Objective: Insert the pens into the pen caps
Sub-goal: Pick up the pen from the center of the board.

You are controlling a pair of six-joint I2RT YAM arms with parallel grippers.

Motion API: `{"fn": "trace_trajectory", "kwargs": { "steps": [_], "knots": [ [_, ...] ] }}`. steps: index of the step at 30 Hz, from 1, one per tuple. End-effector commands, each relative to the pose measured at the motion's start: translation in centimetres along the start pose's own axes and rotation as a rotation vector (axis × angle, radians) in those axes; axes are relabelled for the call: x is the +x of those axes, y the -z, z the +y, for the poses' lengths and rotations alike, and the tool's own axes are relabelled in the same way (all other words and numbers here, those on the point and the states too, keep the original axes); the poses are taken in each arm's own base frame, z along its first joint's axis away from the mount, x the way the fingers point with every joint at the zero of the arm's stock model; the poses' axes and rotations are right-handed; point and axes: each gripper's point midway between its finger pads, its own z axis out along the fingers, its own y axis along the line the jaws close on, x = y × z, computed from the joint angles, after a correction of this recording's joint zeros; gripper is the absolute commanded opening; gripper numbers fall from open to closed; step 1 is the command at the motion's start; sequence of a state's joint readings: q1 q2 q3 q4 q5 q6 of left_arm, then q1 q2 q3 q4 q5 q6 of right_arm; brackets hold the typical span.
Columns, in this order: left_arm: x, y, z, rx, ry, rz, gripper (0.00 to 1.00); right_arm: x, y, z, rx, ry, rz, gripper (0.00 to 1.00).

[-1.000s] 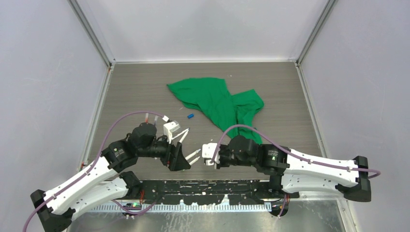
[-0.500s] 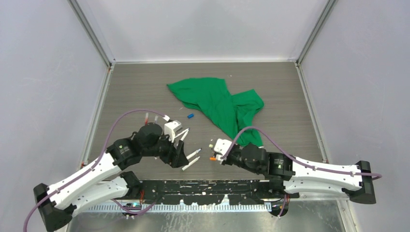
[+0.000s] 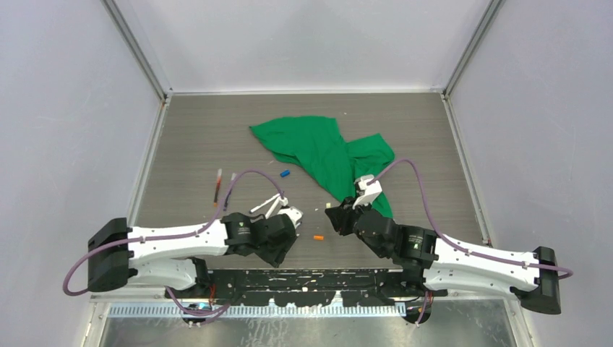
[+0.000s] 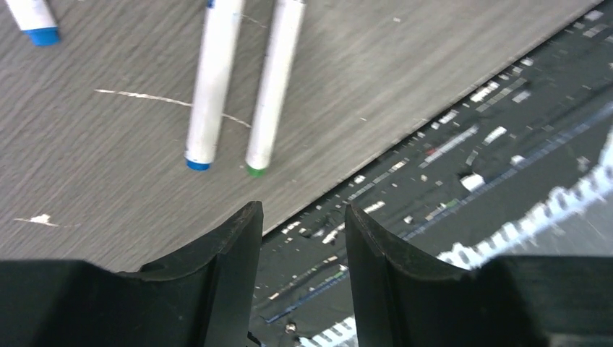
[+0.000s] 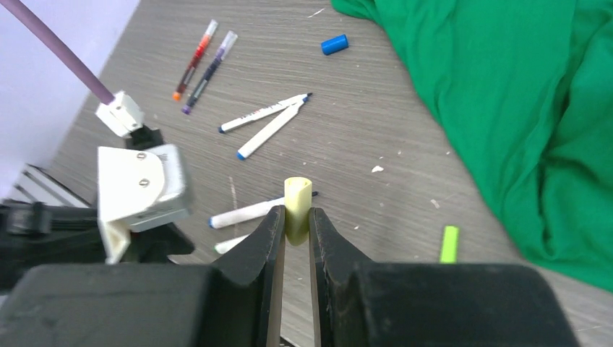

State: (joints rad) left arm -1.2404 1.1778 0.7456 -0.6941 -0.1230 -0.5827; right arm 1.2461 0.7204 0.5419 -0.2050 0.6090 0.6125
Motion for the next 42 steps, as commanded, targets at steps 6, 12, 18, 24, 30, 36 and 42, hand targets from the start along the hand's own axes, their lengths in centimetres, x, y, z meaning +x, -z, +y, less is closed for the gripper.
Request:
{"fn": "trace_trajectory", "kwargs": {
  "steps": [6,12,18,24,30,36,42],
  "knots": [
    [-2.4,-1.5,2.1,-0.176,-0.002,-0.051,0.44,-1.8,0.2,1.1,0.004,-0.224,-0.043,0.01],
    [-3.5,-2.5,1.9,-0.156,-0.003,-0.037,0.4,-2.6,-0.1,1.2,0.027,-0.195,-0.059,0.01],
    [-3.0,-4.4,0.8,-0.115,-0.005,0.006,0.36,-3.1,-0.3,1.4,0.04,-0.201,-0.071,0.01],
    [-2.6,-5.1,1.1,-0.132,-0.007,0.029,0.36,-3.5,-0.1,1.3,0.039,-0.222,-0.086,0.01],
    [-1.6,-5.4,1.7,-0.156,-0.002,0.057,0.32,-3.7,0.0,1.1,0.049,-0.237,-0.097,0.01],
    [-1.0,-5.4,1.8,-0.155,0.029,0.065,0.22,-4.0,-0.1,1.0,0.058,-0.25,-0.109,0.01],
    [-0.7,-5.5,1.7,-0.145,0.064,0.059,0.12,-3.9,-0.2,0.9,0.07,-0.262,-0.114,0.01]
  ]
}}
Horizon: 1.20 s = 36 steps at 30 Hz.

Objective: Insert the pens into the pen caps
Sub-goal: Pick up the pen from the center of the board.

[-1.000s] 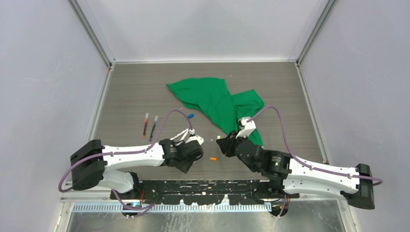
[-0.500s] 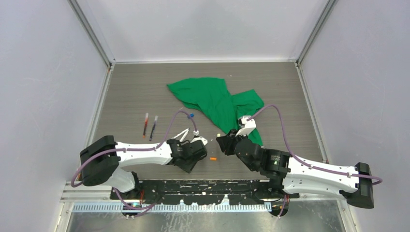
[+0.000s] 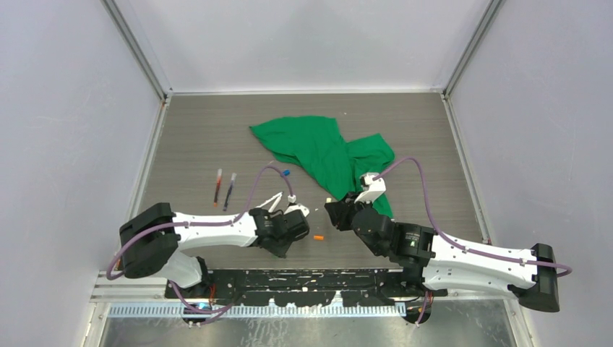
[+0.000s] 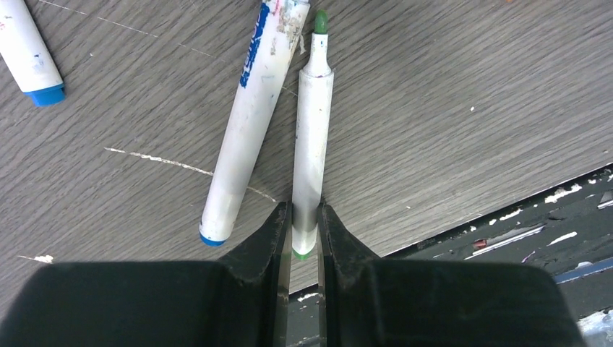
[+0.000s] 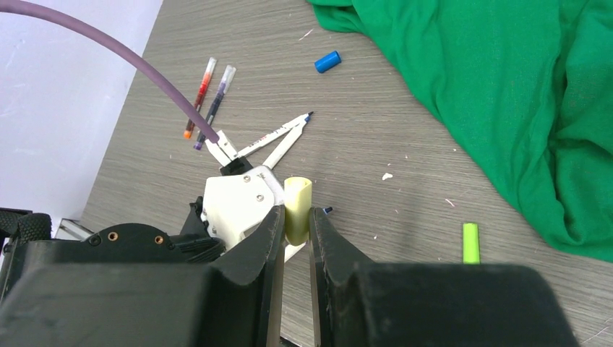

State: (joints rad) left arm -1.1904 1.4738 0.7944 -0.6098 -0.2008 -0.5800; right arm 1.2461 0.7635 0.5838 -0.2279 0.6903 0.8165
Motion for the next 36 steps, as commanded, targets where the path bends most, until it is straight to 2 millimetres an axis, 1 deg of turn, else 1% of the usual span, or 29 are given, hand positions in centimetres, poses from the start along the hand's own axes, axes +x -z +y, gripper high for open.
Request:
{"fn": "trace_trajectory", "kwargs": {
  "steps": [1,3,4,6,7,9,10,12,15,17,21,27,32,36],
  "knots": [
    [-0.2,0.0,-0.5,0.033,0.057,-0.029,0.09,-2.5,0.2,1.2,-0.005,-0.08,-0.071,0.01],
    [-0.4,0.1,-0.5,0.04,0.084,-0.051,0.06,-2.4,0.1,0.9,0.003,-0.088,-0.074,0.01],
    [-0.9,0.2,-0.7,0.05,0.1,-0.079,0.04,-2.4,0.1,0.9,0.004,-0.099,-0.075,0.01],
    [-2.3,0.8,-1.3,0.092,0.126,-0.153,0.03,-2.3,0.1,0.9,0.005,-0.128,-0.075,0.01],
    [-3.4,1.3,-1.8,0.127,0.137,-0.211,0.03,-2.2,0.1,0.9,0.004,-0.142,-0.076,0.01],
    [-5.9,2.8,-3.2,0.213,0.135,-0.343,0.03,-2.3,0.1,1.1,-0.002,-0.181,-0.076,0.01],
    [-7.5,4.3,-3.8,0.263,0.133,-0.434,0.03,-2.4,0.2,1.3,-0.005,-0.205,-0.078,0.01],
    [-9.8,6.6,-4.8,0.341,0.112,-0.575,0.03,-2.8,0.4,1.8,-0.021,-0.251,-0.077,0.01],
    [-11.5,9.2,-5.5,0.419,0.08,-0.719,0.03,-3.4,0.7,2.8,-0.047,-0.299,-0.073,0.01],
    [-12.0,10.5,-5.8,0.448,0.059,-0.768,0.03,-3.7,0.7,3.2,-0.051,-0.321,-0.071,0.01],
    [-11.5,12.0,-6.4,0.499,0.017,-0.785,0.03,-4.3,0.7,3.8,-0.046,-0.343,-0.074,0.01],
    [-10.5,12.5,-6.0,0.501,0.004,-0.767,0.03,-4.9,0.3,4.0,-0.024,-0.343,-0.097,0.01],
    [-10.6,13.1,-5.7,0.492,0.016,-0.776,0.03,-4.9,0.0,4.0,-0.016,-0.325,-0.107,0.01],
    [-10.5,13.0,-5.9,0.496,0.011,-0.766,0.02,-5.1,0.0,4.1,-0.021,-0.314,-0.115,0.01]
  ]
}}
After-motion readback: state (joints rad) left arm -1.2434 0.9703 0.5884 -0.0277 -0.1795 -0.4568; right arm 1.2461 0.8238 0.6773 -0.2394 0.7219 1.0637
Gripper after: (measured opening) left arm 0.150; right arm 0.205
